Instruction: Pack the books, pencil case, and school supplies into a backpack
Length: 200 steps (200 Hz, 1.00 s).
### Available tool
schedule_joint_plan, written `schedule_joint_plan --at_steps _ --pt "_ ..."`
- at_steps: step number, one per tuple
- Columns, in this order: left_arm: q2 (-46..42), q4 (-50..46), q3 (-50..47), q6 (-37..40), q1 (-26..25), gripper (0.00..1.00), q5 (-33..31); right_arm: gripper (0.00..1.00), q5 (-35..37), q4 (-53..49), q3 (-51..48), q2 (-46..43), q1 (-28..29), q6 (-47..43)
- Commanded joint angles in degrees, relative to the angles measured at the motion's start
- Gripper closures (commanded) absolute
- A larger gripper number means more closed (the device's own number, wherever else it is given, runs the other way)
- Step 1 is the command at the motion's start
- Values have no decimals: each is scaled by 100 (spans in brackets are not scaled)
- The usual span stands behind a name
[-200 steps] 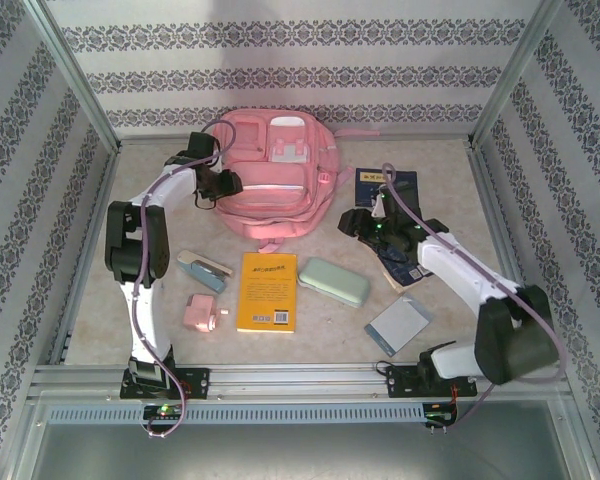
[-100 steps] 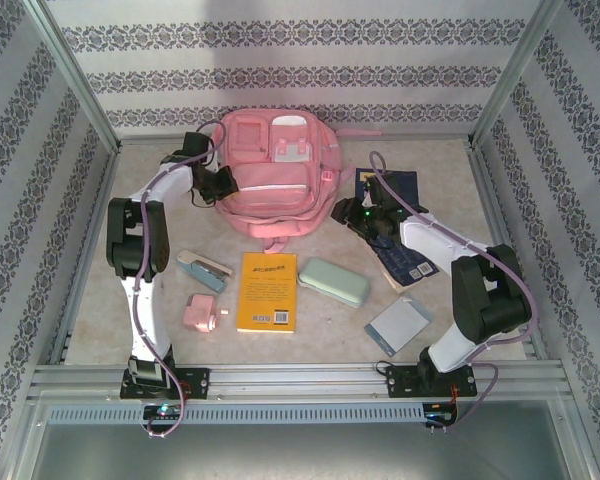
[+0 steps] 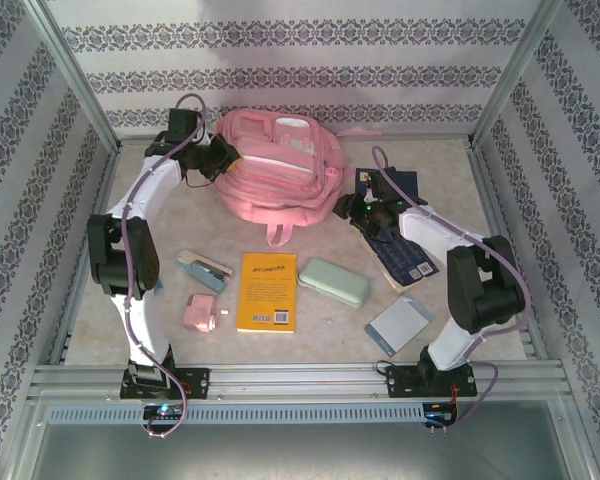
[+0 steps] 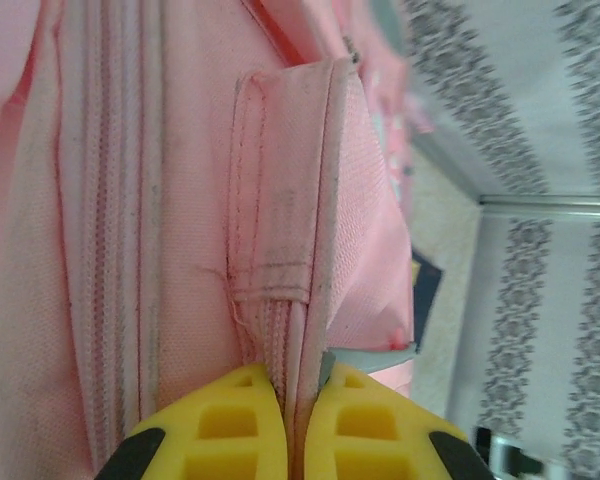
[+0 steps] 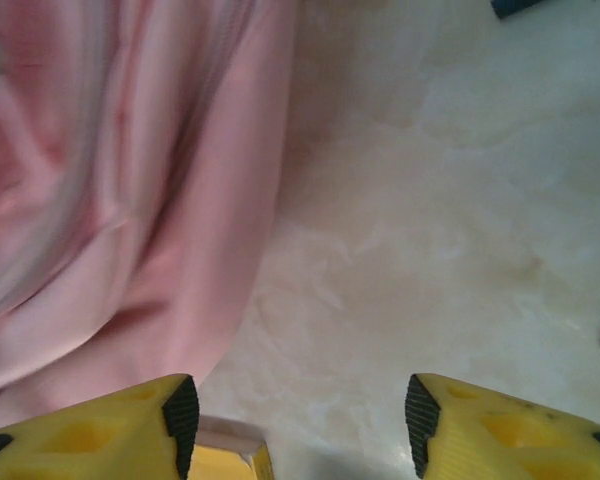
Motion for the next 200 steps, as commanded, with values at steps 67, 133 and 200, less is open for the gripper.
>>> schedule_joint_plan --at_steps 67,133,200 --pt "-1179 1136 -17 -684 -998 100 25 45 -87 -1138 1760 811 -138 -212" --pt "-1842 1503 -1632 -1066 -1933 100 -984 36 2024 -2546 1501 -363 -399 -1086" --pt "-1962 2150 -2257 -1663 -2453 100 -1138 38 2222 -3080 1660 -1690 -425 -1428"
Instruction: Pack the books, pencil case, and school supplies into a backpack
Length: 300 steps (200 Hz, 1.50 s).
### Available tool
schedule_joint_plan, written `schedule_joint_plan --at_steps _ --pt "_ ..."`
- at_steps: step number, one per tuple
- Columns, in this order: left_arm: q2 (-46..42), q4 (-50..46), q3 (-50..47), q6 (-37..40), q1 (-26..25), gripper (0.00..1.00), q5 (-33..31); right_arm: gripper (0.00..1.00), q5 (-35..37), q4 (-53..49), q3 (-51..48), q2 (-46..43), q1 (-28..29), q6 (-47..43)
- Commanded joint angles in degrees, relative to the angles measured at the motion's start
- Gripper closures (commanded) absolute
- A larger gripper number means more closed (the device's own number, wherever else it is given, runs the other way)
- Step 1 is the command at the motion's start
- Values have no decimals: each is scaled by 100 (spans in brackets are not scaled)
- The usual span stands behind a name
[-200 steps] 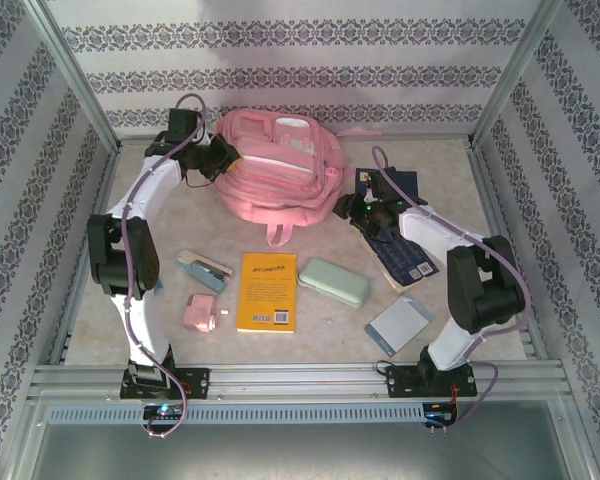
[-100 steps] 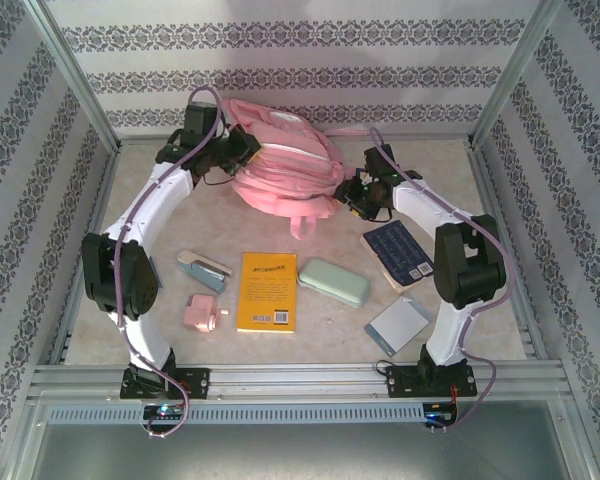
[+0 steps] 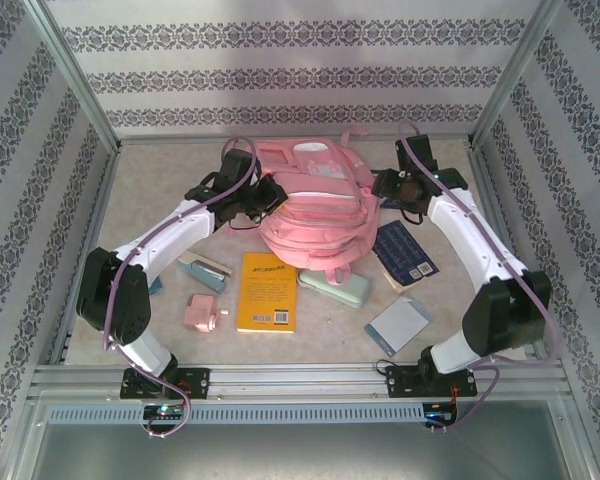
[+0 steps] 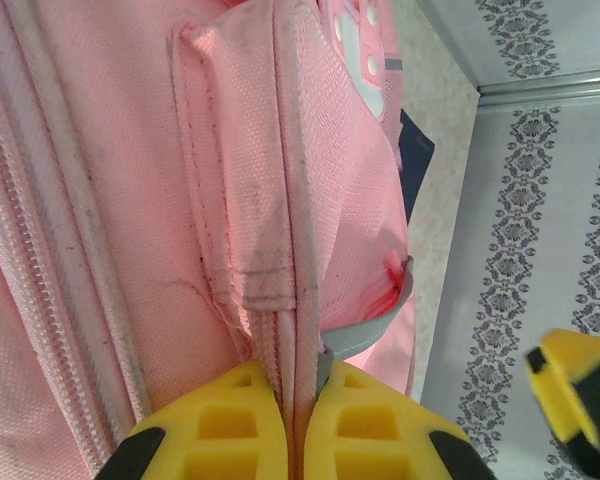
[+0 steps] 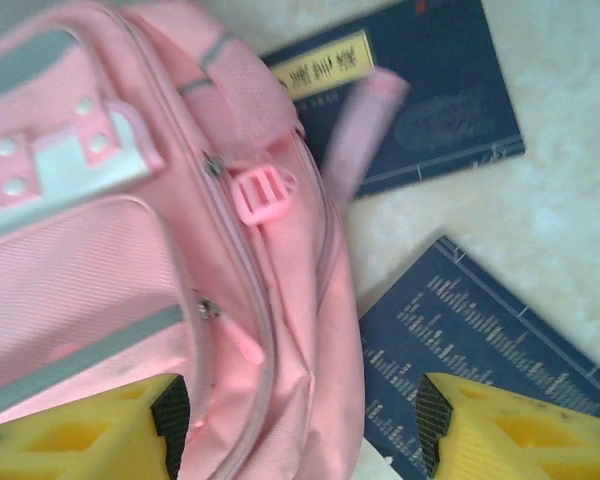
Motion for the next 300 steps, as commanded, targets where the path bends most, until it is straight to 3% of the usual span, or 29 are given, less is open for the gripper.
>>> schedule_joint_plan --at_steps 1,31,48,115,172,251,280,300 --pt "-327 1219 69 -294 -249 100 194 39 -192 -231 139 -444 20 -15" --pt "-322 1645 -184 -612 -435 100 158 46 -2022 259 -231 -639 -3 1539" --pt "-331 1738 -263 -673 -509 100 92 50 -2585 705 -533 -674 230 2560" --pt "-437 1774 -411 -713 -629 100 -206 53 -2465 1490 -855 -510 1137 4874" --pt "-436 1841 -520 -786 -709 100 -391 50 -2307 1449 -994 -211 1314 5532" --pt "-358 1966 -471 -764 -796 100 -458 48 -2181 1170 -798 442 1407 5575" --pt "-347 2112 -526 -816 -871 100 -456 52 -2050 991 -408 731 1368 5432" --pt "-313 2113 -496 -792 -952 100 -411 63 -1937 999 -175 861 1305 5329"
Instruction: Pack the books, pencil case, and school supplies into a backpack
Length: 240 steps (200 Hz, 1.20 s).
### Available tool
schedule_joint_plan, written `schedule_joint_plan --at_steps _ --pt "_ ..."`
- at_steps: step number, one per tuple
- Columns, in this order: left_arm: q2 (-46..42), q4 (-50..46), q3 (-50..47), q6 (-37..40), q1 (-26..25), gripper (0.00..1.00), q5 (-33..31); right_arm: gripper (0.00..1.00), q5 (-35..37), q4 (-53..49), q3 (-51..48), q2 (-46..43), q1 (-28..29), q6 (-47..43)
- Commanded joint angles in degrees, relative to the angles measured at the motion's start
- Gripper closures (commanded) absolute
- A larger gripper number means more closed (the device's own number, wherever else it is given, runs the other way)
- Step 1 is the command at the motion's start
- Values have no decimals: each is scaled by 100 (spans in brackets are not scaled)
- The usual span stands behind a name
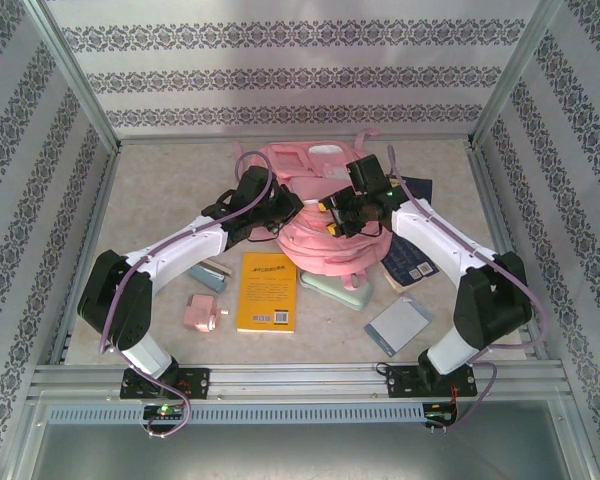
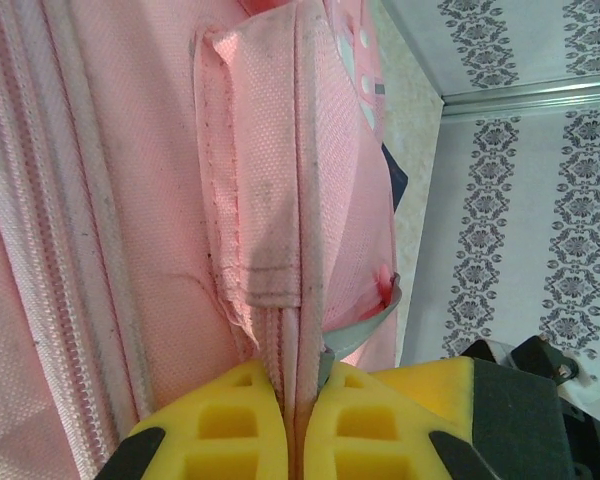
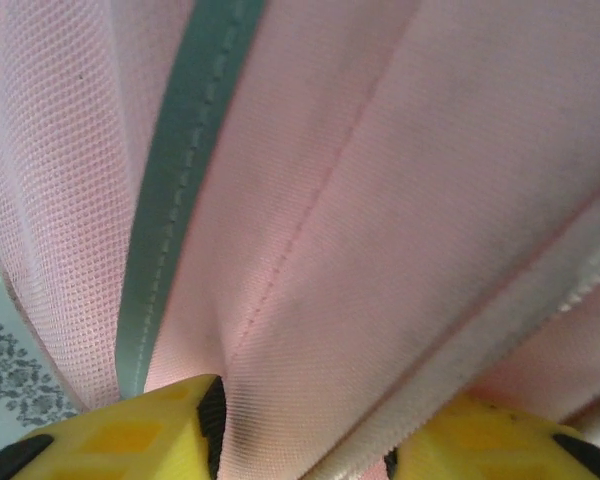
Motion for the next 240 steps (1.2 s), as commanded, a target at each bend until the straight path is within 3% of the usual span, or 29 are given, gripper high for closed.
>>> schedule_joint_plan --at_steps 1,33,62,79,95,117,141,164,181,202,220,240 --pt "-211 959 153 -25 -278 100 312 65 334 -48 343 222 -45 -138" --pt "-130 977 185 114 -350 100 344 99 469 95 399 250 -121 -208" --pt "-100 403 459 921 -333 100 379 100 398 130 398 135 -327 -321" --pt "-173 -255 723 1804 -260 72 483 100 236 15 553 83 -547 -464" --pt "-363 -872 821 2808 -197 53 487 100 35 -351 918 146 -724 -740" --pt "-843 -1118 393 4031 -183 39 271 100 -291 -733 1336 289 -884 -1201" --pt "-1444 -484 -645 4678 -183 38 8 100 -554 -941 1457 355 -1063 -1663" --pt "-1946 638 -1847 4889 -183 40 -724 100 -903 -890 1383 412 -1193 -1863" --pt "-2074 2135 -2836 5630 -192 37 -536 100 -960 -883 1366 395 -1207 -1981" --pt "-1697 2355 -3029 6089 -185 39 -586 100 -1038 -730 1296 371 -1222 -2066" --pt "-1283 3058 -3301 6193 -131 47 -238 100 -1203 -587 1277 390 -1234 -2162" --pt "-717 3920 -3475 5803 89 48 151 100 -1278 -512 1228 390 -1261 -2195"
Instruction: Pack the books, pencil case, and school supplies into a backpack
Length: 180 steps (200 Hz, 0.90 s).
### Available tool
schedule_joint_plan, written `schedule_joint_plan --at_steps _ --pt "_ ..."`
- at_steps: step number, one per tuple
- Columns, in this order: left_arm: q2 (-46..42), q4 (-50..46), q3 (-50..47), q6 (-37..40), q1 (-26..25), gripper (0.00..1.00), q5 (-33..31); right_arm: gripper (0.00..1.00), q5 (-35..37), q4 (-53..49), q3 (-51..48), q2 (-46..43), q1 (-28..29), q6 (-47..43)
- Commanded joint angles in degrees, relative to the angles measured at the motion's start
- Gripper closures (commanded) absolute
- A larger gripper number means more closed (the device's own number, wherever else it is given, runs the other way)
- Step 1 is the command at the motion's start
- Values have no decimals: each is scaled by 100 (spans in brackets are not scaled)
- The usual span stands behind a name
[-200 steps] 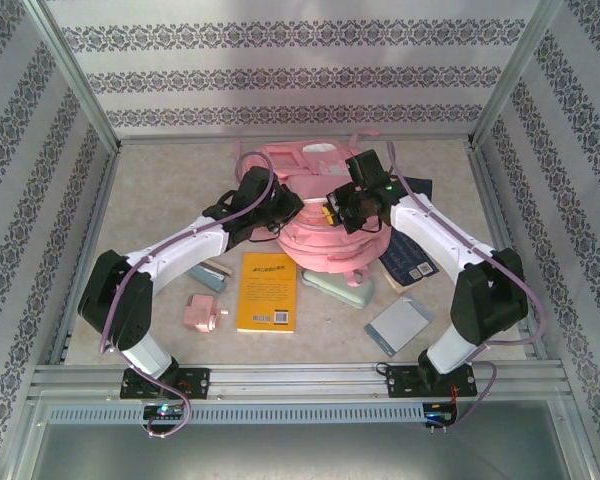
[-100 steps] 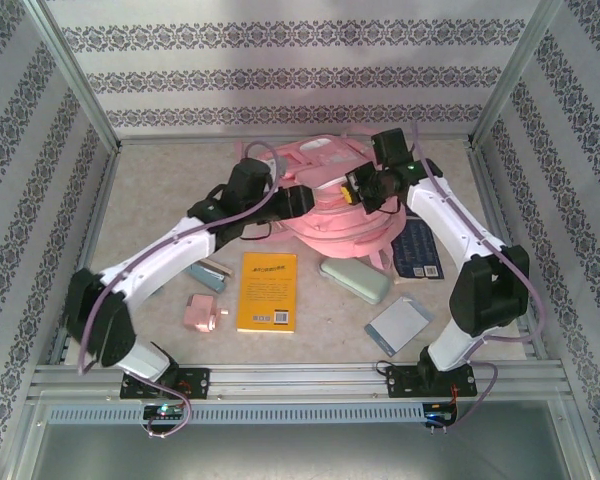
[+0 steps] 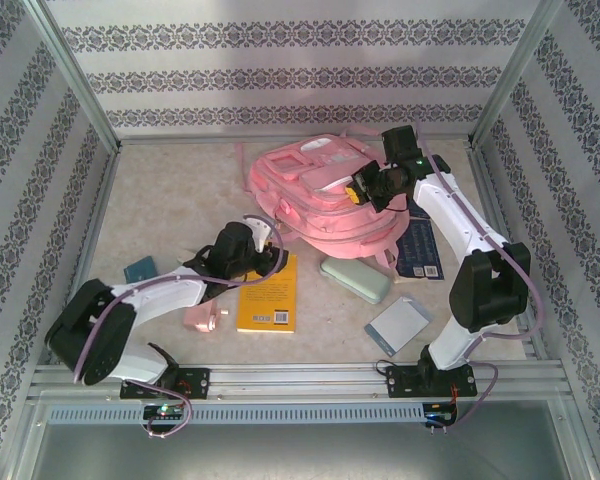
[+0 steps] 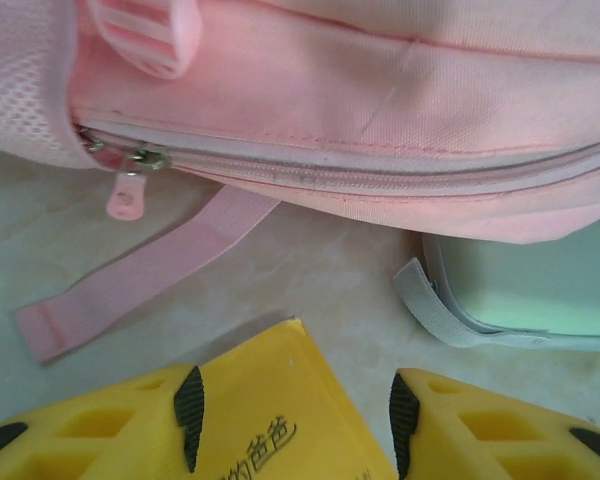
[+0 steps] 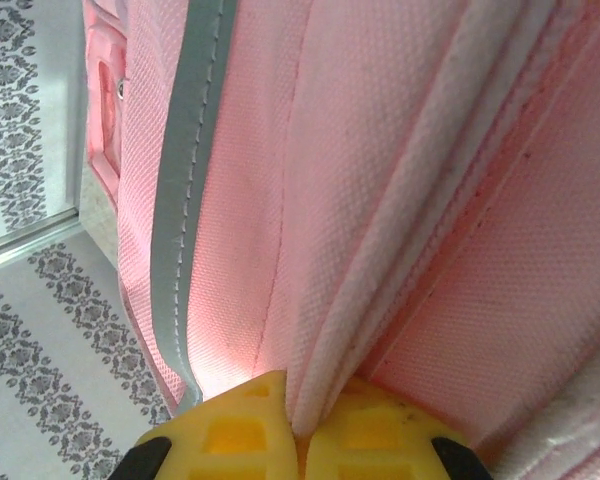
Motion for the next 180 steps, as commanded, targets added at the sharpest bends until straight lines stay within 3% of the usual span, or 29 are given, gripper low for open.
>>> schedule_joint_plan --at_steps 1,35,85,112,180 --pt "473 1722 -154 93 198 48 467 100 -517 478 33 -64 -54 -298" --pt "1201 2521 -147 475 270 57 768 100 -665 546 27 -56 -88 -385" --pt "1879 3517 -418 1389 265 57 415 100 -1076 1278 -298 -108 -124 -565" --pt "2195 4201 -536 1527 273 58 -40 100 -1229 1616 -518 -117 -139 -562" --pt "2889 5279 -647 1352 326 61 -488 100 -1272 2075 -941 -307 -171 -452"
